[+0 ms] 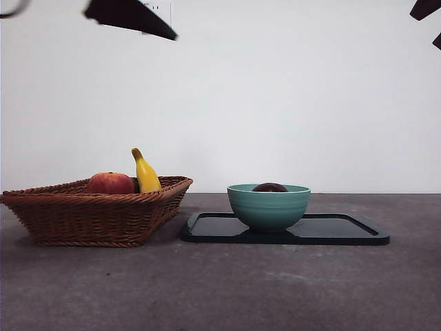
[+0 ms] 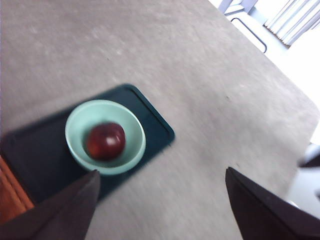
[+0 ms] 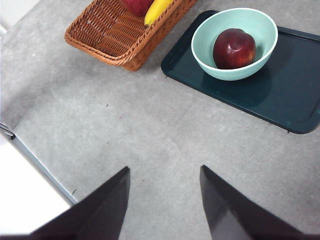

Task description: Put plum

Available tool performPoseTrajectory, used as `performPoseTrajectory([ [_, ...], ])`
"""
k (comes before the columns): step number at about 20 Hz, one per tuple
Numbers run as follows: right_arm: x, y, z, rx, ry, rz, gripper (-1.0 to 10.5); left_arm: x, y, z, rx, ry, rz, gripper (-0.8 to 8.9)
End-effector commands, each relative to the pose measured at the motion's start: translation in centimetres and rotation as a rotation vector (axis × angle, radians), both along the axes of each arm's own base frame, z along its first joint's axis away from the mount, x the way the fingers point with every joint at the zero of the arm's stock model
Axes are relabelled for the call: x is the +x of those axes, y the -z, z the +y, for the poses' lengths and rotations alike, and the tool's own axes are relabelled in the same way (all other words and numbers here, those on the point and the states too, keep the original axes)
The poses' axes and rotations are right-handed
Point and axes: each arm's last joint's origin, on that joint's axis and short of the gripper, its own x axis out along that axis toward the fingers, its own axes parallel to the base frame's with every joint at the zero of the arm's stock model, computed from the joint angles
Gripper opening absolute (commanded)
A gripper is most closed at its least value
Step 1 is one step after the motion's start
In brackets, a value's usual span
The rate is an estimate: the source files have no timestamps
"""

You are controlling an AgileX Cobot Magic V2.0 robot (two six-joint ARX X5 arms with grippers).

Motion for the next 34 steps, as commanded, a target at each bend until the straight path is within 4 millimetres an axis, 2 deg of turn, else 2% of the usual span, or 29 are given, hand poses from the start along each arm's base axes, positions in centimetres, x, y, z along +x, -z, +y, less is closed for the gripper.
performPoseTrajectory([
  [1, 0.1, -0.3, 0.1, 0.007, -0.008, -0.011, 2.2, 2.4, -0.2, -2.1, 0.015, 0.001, -0.005, 4.06],
  [8, 0.0, -0.3, 0.1, 0.011, -0.001, -0.001, 2.2, 8.7, 2.7, -7.7, 0.099, -0.009, 0.020, 4.06],
  [13, -0.2, 0.0, 0.0, 0.001, -0.001, 0.030, 2.2, 11.1, 6.1, -11.0, 0.210, -0.005, 0.011, 4.06],
  [19, -0.3, 0.2, 0.0, -0.010, -0.001, 0.058, 2.2, 12.0, 11.1, -13.3, 0.341, -0.014, 0.042, 4.06],
  [23, -0.4, 0.3, -0.1, -0.013, -0.001, 0.069, 2.2, 12.1, 13.4, -14.3, 0.374, 0.004, 0.073, 4.06],
  [26, -0.4, 0.3, -0.1, -0.015, -0.001, 0.074, 2.2, 12.1, 14.7, -14.9, 0.393, 0.014, 0.091, 4.06],
  [34, -0.4, 0.3, -0.1, -0.015, -0.001, 0.073, 2.2, 12.1, 16.7, -15.6, 0.422, 0.029, 0.123, 4.06],
])
